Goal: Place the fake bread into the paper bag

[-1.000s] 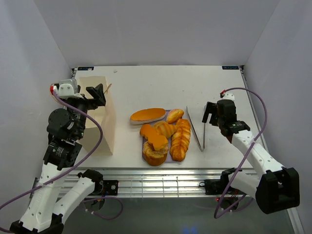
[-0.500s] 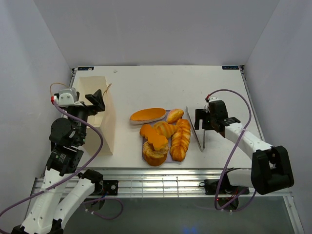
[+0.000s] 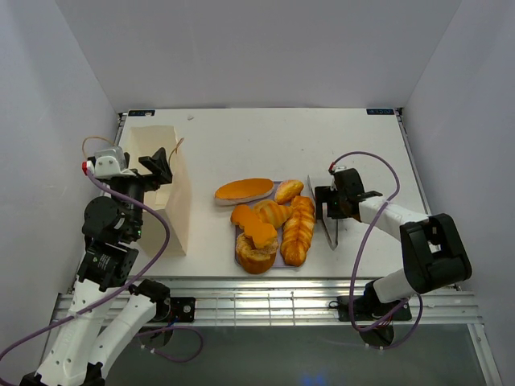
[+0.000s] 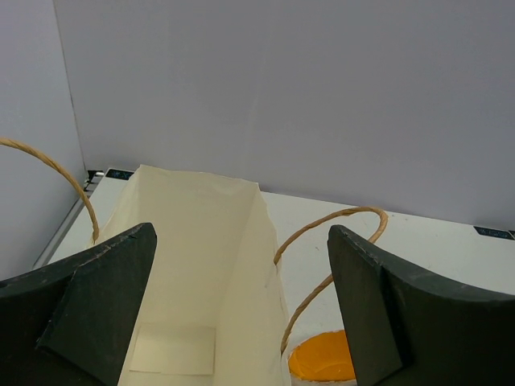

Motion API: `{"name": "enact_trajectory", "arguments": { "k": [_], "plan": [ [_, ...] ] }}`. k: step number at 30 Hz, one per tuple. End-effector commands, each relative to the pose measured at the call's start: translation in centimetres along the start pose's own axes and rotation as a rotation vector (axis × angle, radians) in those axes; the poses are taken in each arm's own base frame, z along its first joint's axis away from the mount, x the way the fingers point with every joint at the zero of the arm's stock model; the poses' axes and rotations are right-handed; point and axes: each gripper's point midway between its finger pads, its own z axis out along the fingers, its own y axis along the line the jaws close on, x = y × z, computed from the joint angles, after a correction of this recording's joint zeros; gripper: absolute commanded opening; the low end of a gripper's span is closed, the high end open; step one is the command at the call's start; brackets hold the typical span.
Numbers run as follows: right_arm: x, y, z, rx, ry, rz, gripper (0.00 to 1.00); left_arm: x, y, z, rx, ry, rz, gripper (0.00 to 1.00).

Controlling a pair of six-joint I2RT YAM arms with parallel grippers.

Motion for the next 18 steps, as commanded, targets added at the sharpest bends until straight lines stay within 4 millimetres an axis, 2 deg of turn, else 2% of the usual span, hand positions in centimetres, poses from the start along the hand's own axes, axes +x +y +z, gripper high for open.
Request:
{"name": "enact_trajectory", "arguments": {
  "k": [1, 10, 16, 18],
  "plan": [
    [0.4, -0.17, 0.62, 0.017, 0.017, -0.001, 0.9, -0.05, -0.2, 0.1, 0.006, -0.009, -0.009, 0.98],
    [0.43, -1.01, 0.65, 0.07, 0.02, 0.009, 0.91, -0.06, -0.02, 0.03, -0.002, -0.013, -0.012, 0.98],
    [0.52, -0.97, 0.55, 0.092, 0.027, -0.002, 1.0, -0.23, 0.14, -0.14, -0.008, -0.02, -0.018, 0.98],
    [0.55, -0.88, 0.58, 0.099, 0.034, -0.007, 0.9, -0.22, 0.19, -0.21, -0.009, -0.02, -0.018, 0.98]
  ]
}}
